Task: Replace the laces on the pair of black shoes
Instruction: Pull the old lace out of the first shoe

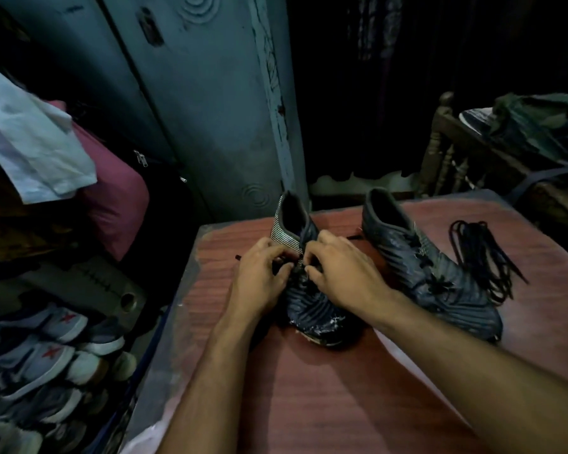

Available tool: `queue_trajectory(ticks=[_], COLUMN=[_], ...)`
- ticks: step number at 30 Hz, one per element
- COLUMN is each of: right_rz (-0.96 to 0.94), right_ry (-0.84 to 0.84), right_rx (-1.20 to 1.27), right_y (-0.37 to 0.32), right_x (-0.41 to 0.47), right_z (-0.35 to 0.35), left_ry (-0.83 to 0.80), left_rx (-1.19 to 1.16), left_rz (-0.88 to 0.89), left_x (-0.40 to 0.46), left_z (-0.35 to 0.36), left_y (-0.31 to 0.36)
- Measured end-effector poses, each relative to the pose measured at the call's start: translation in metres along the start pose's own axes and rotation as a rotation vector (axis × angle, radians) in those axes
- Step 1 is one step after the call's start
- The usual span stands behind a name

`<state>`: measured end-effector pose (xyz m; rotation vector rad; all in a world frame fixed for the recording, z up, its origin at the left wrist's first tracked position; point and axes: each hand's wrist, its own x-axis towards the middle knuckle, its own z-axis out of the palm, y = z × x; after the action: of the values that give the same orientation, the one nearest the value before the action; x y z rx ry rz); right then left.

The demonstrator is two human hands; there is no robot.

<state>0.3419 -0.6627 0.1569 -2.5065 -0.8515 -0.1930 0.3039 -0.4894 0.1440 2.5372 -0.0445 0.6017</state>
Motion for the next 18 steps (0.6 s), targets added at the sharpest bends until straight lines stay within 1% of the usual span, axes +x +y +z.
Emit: queue_trajectory(ticks=[5, 12, 14, 18], right_rz=[0.018, 0.049, 0.059, 0.018], right_ry=[0.079, 0.168, 0.170, 0.225], right_rx=[0.118, 0.290, 0.336, 0.387], right_y=[0.008, 0.009, 0.010, 0.014], right_x=[-0.006, -0.019, -0.023, -0.022], right_z=[0.010, 0.022, 0.020, 0.015], left_ry=[-0.008, -0.064, -0.043, 0.079], left_rx=[-0.060, -0.056, -0.066, -0.134], left_rz=[-0.045, 0.007, 0.029, 0.034], left_x=[0.001, -0.004, -0.006, -0.006], left_z=[-0.003, -0.004, -0.001, 0.005], left_y=[0.001, 0.011, 0.014, 0.020])
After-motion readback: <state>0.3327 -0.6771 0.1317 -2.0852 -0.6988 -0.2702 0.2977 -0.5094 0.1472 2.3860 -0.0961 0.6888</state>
